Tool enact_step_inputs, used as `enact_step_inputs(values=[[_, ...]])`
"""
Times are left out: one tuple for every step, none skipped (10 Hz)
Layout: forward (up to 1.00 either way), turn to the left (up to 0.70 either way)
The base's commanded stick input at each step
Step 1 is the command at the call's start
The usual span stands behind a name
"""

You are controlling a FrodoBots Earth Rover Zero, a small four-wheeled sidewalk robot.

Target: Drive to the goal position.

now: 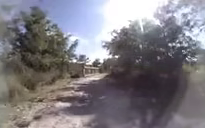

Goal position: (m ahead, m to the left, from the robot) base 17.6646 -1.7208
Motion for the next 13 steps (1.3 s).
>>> enact_step_inputs(values=[[0.85, 0.0], [0.85, 0.0], [0.85, 0.0], [0.85, 0.0], [0.85, 0.0], [0.85, 0.0], [0.85, 0.0], [0.85, 0.09], [0.85, 0.25], [0.85, 0.16], [0.85, 0.0], [0.85, 0.0], [0.85, 0.0]])
